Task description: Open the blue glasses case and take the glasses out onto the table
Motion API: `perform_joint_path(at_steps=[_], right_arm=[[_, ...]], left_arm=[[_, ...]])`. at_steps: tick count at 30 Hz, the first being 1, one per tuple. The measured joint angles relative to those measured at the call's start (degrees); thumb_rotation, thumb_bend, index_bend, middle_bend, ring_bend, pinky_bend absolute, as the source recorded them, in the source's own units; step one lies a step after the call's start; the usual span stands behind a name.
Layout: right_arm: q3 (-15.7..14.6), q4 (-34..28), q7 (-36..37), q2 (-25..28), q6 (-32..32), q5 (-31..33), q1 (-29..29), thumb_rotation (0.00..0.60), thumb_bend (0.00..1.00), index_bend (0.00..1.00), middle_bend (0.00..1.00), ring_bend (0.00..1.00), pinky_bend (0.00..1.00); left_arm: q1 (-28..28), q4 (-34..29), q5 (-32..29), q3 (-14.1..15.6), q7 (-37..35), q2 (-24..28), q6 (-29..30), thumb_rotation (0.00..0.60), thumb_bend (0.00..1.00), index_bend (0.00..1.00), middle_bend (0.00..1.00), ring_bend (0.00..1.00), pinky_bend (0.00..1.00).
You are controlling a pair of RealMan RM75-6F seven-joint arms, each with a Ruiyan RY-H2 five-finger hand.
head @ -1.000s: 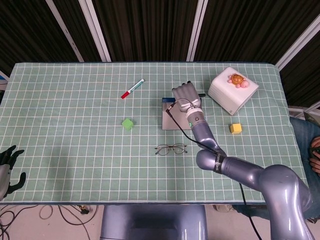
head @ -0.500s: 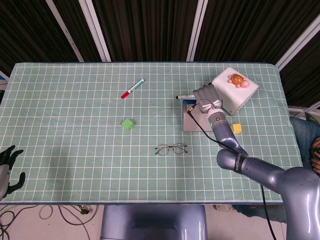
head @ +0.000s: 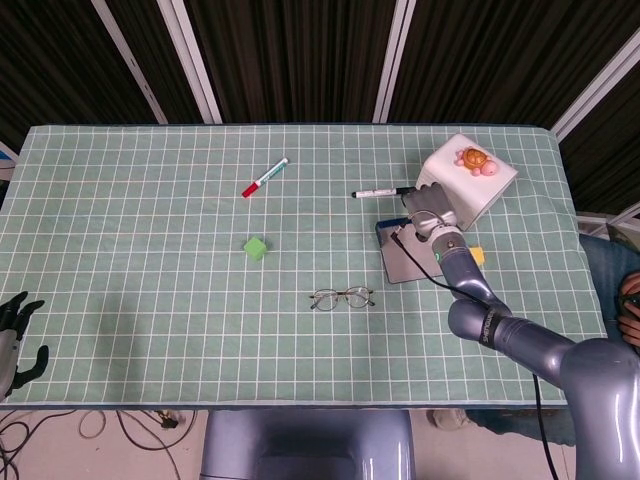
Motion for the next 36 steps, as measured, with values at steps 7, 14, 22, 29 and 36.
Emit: perform_joint_path(at_steps=[7,14,22,29,36], right_arm=[[-0.1,-0.8,0.2,0.6,-0.7,2.1,0.6,0.6,0.25,0.23,0.11,0.11,0.24],[0.3,-5.3,-0.5,3.5,2.9,3.3,1.0,0.6,0.25,0.22,0.11,0.11,0.24],[3.3,-20.4,5.2,12.0,10.5,1.7,-3.0,0.6,0.25,0.21,0.11,0.11,0.24],[4.0,-35.1,13.2,19.6,23.3,-7.3,-11.9,0.6,0.25,0.21,0.11,0.11,0.24],[0.2,-40.2,19.9,22.2,36.5,-23.1,-23.4,0.6,0.25,0.21,0.11,0.11,0.24]], left_arm=[[0.0,0.1,0.0,0.0,0.0,0.0,0.0,0.6,0.47,0.12,0.0,0.0,0.05],[0.0,0.5,0.7,0.0,0.0,-0.2,0.4,0.6,0.47,0.12,0.0,0.0,0.05],[0.2,0.9,2.5,0.2,0.3,-0.5,1.4,0.6,0.47,0.12,0.0,0.0,0.05],[0.4,1.3,4.1,0.4,0.4,-0.8,2.2,0.6,0.47,0.12,0.0,0.0,0.05],[0.7,2.1,7.3,0.7,0.0,-1.3,4.0,0.6,0.47,0.12,0.0,0.0,0.04]])
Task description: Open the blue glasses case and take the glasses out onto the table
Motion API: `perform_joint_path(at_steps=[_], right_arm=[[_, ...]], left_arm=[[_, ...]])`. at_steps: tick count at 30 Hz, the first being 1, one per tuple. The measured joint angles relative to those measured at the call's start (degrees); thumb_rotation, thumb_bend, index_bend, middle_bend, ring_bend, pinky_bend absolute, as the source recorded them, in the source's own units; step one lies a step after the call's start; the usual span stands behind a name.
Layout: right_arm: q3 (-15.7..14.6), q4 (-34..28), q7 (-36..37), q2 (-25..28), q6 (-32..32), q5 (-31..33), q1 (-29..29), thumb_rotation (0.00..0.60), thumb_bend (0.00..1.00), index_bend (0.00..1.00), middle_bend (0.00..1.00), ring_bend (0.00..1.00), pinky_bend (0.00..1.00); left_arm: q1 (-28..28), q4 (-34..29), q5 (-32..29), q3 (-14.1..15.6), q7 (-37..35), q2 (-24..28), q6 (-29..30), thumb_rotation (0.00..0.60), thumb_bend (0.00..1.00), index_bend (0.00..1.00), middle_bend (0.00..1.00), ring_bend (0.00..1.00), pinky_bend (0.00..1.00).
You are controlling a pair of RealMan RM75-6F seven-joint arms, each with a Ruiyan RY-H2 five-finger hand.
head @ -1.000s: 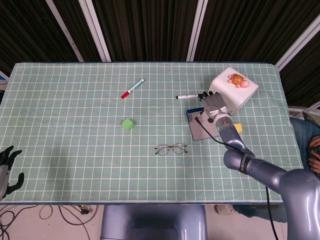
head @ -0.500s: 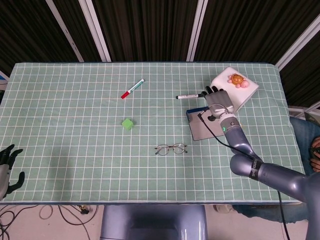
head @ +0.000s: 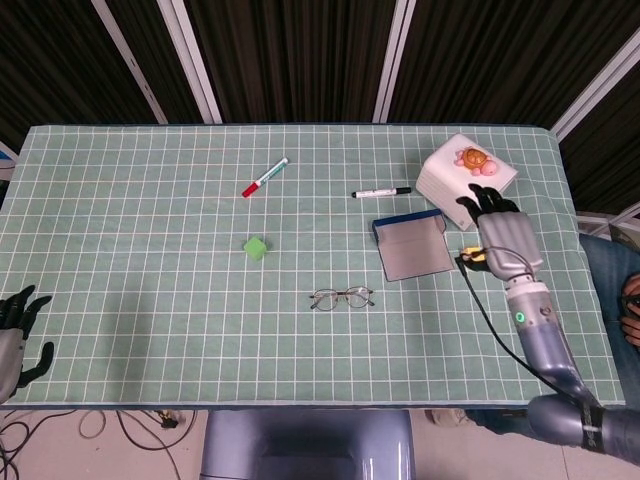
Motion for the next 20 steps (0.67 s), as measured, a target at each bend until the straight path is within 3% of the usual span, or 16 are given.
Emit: perform_joint_path(at_steps=[5,10,20], right_arm=[[-5.6,1.5,5.1,-1.7,11.9,-13.0,-10.8,0.6,0.25,0.21,0.11,0.11,0.24],[-11.0,6.7,9.0,-5.5,20.5,-21.0,-20.4,0.6,0.25,0.21,0.11,0.11,0.24],[-12.9,14.3,11.6,-9.5,23.7,-26.0,-28.5,0.6,0.25,0.21,0.11,0.11,0.24]], left_arm=[[0.3,0.7,3.4,0.3,-0.6,-0.2,2.0,0.6,0.47,0.12,0.0,0.0,0.04],[0.6,1.6,6.7,0.5,-1.2,-0.4,4.1,0.6,0.47,0.12,0.0,0.0,0.04],[0.7,3.2,9.6,0.8,-1.4,-0.8,5.4,0.6,0.47,0.12,0.0,0.0,0.03]])
